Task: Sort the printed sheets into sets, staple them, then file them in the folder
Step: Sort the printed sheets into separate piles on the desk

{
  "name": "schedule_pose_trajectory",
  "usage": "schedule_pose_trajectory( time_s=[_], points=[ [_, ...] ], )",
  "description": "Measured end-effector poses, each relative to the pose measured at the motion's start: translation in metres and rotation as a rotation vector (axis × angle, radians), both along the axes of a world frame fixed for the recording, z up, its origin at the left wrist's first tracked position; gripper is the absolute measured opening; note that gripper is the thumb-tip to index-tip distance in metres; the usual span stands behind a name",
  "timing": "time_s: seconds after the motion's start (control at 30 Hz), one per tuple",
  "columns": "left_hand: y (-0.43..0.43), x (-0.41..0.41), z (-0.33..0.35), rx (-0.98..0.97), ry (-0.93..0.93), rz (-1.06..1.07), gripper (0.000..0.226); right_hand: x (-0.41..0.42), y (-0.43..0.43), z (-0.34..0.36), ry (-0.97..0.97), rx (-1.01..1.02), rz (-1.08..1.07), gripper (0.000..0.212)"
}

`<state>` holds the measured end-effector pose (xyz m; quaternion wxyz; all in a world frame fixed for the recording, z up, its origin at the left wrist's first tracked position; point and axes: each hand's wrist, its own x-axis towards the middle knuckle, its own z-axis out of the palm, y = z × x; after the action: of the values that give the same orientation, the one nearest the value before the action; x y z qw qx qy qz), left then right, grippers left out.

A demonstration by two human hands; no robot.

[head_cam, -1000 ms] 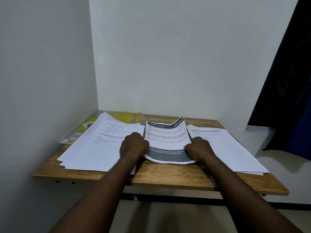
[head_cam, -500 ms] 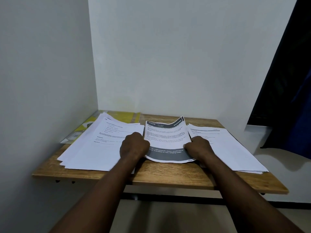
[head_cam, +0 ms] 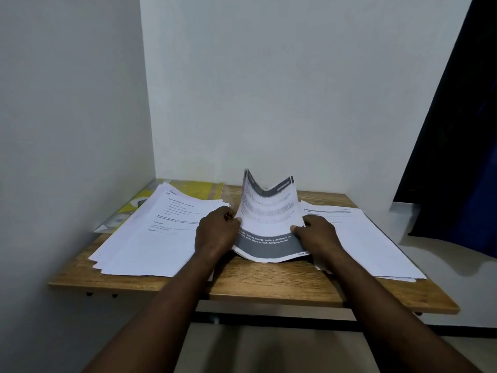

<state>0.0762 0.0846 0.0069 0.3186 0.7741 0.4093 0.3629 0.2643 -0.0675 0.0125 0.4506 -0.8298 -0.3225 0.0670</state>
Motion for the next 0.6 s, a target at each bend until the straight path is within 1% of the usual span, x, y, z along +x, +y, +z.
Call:
schedule_pose_trajectory(
  time_s=[0.1, 0.13, 0.2, 0.23, 0.3, 0.37, 0.43, 0.5, 0.6],
  points=[
    [0.002, 0.001, 0.012, -0.112, -0.248, -0.085, 0.005, -0.008, 0.001, 0.011, -0.087, 0.168, 0.012, 0.007],
    [0.0, 0.001, 0.017, -0.129, -0.322, -0.107, 0.003, -0.01, 0.002, 0.015, -0.092, 0.24, 0.014, 0.009],
    [0.0, 0.001, 0.026, -0.117, -0.414, -0.135, 0.002, -0.009, 0.006, 0.023, -0.122, 0.326, 0.01, 0.014],
    [0.001, 0.001, 0.029, -0.103, -0.42, -0.137, 0.003, -0.01, 0.008, 0.026, -0.135, 0.337, 0.008, 0.017],
    [0.002, 0.0, 0.03, -0.068, -0.358, -0.131, 0.006, -0.011, 0.011, 0.026, -0.082, 0.354, 0.01, 0.023],
    [0.004, -0.002, 0.023, -0.031, -0.228, -0.127, 0.011, -0.014, 0.012, 0.017, 0.047, 0.386, 0.01, 0.03],
    [0.003, -0.004, 0.011, 0.041, -0.084, -0.144, 0.021, -0.018, 0.012, 0.003, 0.148, 0.385, 0.024, 0.035],
    [0.004, -0.006, -0.001, 0.116, 0.005, -0.157, 0.026, -0.019, 0.013, -0.009, 0.182, 0.36, 0.04, 0.033],
    [0.008, -0.007, -0.006, 0.152, 0.041, -0.145, 0.022, -0.023, 0.015, -0.012, 0.158, 0.345, 0.051, 0.024]
  ],
)
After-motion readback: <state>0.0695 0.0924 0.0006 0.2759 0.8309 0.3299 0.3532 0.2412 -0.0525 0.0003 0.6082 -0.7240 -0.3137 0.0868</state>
